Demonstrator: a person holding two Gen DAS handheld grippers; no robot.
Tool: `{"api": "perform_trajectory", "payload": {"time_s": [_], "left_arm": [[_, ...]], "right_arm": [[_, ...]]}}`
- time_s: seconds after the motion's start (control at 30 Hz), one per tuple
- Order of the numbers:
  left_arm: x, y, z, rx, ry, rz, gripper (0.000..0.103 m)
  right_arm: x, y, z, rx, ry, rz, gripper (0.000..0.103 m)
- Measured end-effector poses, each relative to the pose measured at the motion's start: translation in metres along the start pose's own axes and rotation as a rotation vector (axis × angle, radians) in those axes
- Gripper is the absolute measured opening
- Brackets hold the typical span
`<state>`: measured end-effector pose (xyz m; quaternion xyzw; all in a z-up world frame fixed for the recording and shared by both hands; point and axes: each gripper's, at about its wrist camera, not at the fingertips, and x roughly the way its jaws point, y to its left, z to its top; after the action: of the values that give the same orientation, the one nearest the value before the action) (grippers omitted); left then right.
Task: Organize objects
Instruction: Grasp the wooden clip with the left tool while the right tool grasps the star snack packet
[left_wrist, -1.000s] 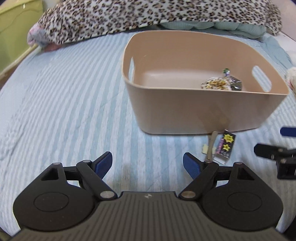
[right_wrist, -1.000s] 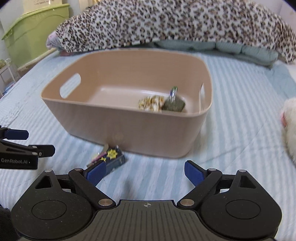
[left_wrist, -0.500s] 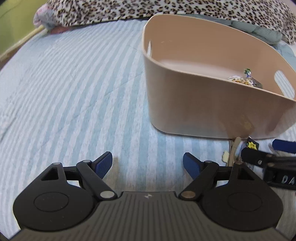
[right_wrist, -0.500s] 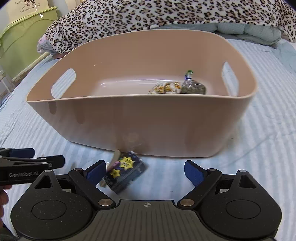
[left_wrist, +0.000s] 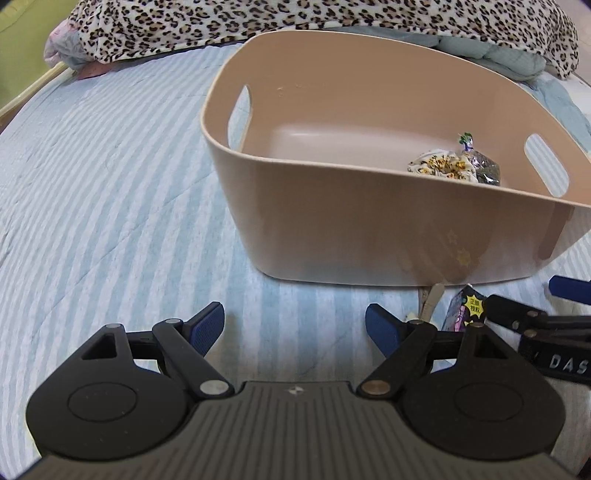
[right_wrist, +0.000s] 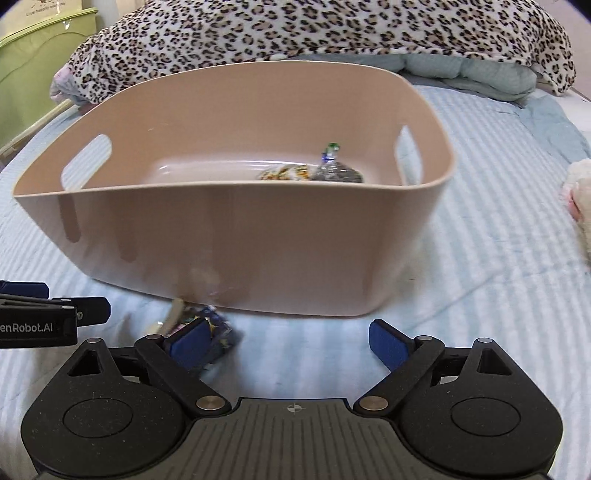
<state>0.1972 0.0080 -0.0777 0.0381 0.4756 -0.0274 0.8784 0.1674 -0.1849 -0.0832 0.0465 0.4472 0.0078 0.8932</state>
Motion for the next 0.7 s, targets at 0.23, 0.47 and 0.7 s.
{"api": "perform_trajectory", "payload": {"time_s": [0.23, 0.47, 0.7], "left_arm": [[0.005, 0.015, -0.004, -0.047, 0.027, 0.027, 0.084], [0.004, 0.017, 0.0, -0.08, 0.03, 0.022, 0.084], [0.003, 0.012, 0.001, -0.076, 0.031, 0.01, 0.084]], "right_arm": [[0.0, 0.004, 0.004, 0.012, 0.003, 0.054, 0.093], [0.008, 0.026, -0.002, -0.065, 0.034, 0.061, 0.095], [0.001, 0.029, -0.006, -0.109, 0.073, 0.087, 0.096]]}}
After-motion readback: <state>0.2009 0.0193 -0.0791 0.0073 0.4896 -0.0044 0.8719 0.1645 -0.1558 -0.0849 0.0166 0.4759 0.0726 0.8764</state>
